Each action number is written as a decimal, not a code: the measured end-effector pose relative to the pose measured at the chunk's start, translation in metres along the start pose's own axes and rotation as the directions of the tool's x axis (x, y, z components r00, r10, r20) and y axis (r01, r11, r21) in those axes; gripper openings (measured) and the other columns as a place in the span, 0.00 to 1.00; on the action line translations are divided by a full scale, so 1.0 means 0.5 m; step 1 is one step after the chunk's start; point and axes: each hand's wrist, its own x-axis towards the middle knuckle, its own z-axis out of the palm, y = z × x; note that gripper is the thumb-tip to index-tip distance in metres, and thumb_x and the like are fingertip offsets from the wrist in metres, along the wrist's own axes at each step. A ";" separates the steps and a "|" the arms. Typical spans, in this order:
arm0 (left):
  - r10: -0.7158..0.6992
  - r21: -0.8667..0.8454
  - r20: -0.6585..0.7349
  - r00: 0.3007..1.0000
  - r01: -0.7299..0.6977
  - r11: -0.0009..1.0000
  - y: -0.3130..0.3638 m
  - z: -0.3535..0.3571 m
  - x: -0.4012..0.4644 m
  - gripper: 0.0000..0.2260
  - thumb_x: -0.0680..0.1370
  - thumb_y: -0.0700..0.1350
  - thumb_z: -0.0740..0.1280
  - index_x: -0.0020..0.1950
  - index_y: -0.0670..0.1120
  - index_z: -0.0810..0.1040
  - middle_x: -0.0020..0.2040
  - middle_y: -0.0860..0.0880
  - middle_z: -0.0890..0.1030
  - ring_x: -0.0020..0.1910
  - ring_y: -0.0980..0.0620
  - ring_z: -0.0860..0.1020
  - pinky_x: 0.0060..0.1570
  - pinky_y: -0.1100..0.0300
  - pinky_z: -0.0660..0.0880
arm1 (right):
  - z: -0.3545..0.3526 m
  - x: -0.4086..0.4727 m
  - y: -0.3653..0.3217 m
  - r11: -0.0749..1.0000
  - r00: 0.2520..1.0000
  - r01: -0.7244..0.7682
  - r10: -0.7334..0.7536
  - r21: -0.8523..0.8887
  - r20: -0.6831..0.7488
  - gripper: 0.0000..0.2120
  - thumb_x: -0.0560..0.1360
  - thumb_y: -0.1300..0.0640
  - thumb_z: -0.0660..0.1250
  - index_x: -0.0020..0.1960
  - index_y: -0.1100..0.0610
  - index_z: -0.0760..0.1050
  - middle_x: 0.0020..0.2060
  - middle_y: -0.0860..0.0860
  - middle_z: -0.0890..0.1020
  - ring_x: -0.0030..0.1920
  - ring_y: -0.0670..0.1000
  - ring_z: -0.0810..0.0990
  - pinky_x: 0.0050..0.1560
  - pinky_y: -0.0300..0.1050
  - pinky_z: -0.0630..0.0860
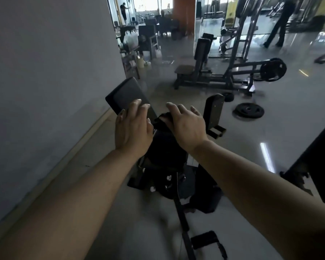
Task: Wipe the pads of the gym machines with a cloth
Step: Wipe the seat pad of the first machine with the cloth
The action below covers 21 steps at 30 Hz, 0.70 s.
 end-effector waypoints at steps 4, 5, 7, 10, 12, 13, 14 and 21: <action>0.004 -0.024 0.033 0.999 -0.004 1.000 -0.049 0.074 0.020 0.17 0.75 0.41 0.63 0.64 0.43 0.73 0.68 0.43 0.71 0.63 0.41 0.73 0.61 0.46 0.69 | 0.071 0.019 0.026 0.999 0.998 -0.035 0.035 0.000 0.058 0.24 0.79 0.41 0.54 0.64 0.57 0.73 0.51 0.56 0.82 0.47 0.59 0.82 0.58 0.54 0.72; 0.003 -0.023 0.050 0.999 -0.002 1.000 -0.062 0.097 0.030 0.17 0.76 0.42 0.62 0.64 0.43 0.73 0.68 0.43 0.71 0.63 0.42 0.73 0.61 0.46 0.69 | 0.091 0.029 0.038 0.999 0.996 -0.053 0.052 0.003 0.071 0.23 0.79 0.42 0.56 0.64 0.57 0.73 0.53 0.56 0.81 0.48 0.60 0.82 0.54 0.53 0.73; 0.009 -0.030 0.081 0.997 -0.007 1.000 -0.088 0.149 0.059 0.17 0.76 0.42 0.62 0.64 0.44 0.74 0.68 0.43 0.71 0.63 0.42 0.73 0.60 0.46 0.69 | 0.134 0.058 0.068 0.995 0.990 -0.095 0.095 -0.010 0.101 0.22 0.80 0.43 0.55 0.66 0.56 0.71 0.56 0.55 0.79 0.48 0.60 0.81 0.45 0.49 0.72; 0.041 -0.053 0.144 0.989 -0.033 0.998 -0.123 0.247 0.118 0.16 0.76 0.41 0.63 0.64 0.43 0.74 0.68 0.43 0.72 0.64 0.42 0.73 0.61 0.46 0.69 | 0.229 0.106 0.120 0.985 0.973 -0.165 0.170 -0.043 0.154 0.21 0.80 0.42 0.53 0.66 0.53 0.69 0.57 0.52 0.77 0.48 0.57 0.80 0.38 0.44 0.68; 0.047 -0.071 0.204 0.978 -0.033 0.997 -0.143 0.322 0.156 0.16 0.76 0.41 0.63 0.64 0.43 0.74 0.68 0.43 0.71 0.65 0.43 0.72 0.63 0.46 0.69 | 0.302 0.138 0.154 0.978 0.964 -0.208 0.208 -0.018 0.164 0.18 0.80 0.43 0.55 0.61 0.53 0.72 0.55 0.52 0.77 0.46 0.56 0.81 0.35 0.44 0.69; 0.049 -0.079 0.238 0.970 -0.031 0.996 -0.153 0.361 0.172 0.16 0.76 0.41 0.63 0.64 0.43 0.74 0.68 0.43 0.71 0.65 0.43 0.72 0.63 0.46 0.69 | 0.337 0.151 0.170 0.974 0.961 -0.226 0.223 -0.005 0.166 0.16 0.80 0.44 0.57 0.59 0.54 0.74 0.52 0.53 0.78 0.44 0.57 0.81 0.34 0.44 0.69; 0.057 -0.088 0.269 0.961 -0.034 0.996 -0.163 0.400 0.187 0.16 0.76 0.41 0.63 0.64 0.43 0.74 0.68 0.43 0.71 0.65 0.43 0.72 0.63 0.46 0.69 | 0.371 0.162 0.186 0.970 0.955 -0.243 0.240 -0.002 0.172 0.16 0.80 0.45 0.58 0.57 0.55 0.75 0.50 0.53 0.78 0.42 0.57 0.81 0.32 0.43 0.68; 0.095 -0.168 0.446 0.890 -0.020 0.986 -0.225 0.653 0.246 0.16 0.75 0.40 0.67 0.62 0.42 0.76 0.65 0.41 0.73 0.62 0.41 0.74 0.61 0.45 0.72 | 0.571 0.172 0.292 0.940 0.899 -0.336 0.336 -0.050 0.279 0.12 0.78 0.47 0.63 0.50 0.56 0.76 0.41 0.52 0.78 0.33 0.55 0.80 0.25 0.42 0.68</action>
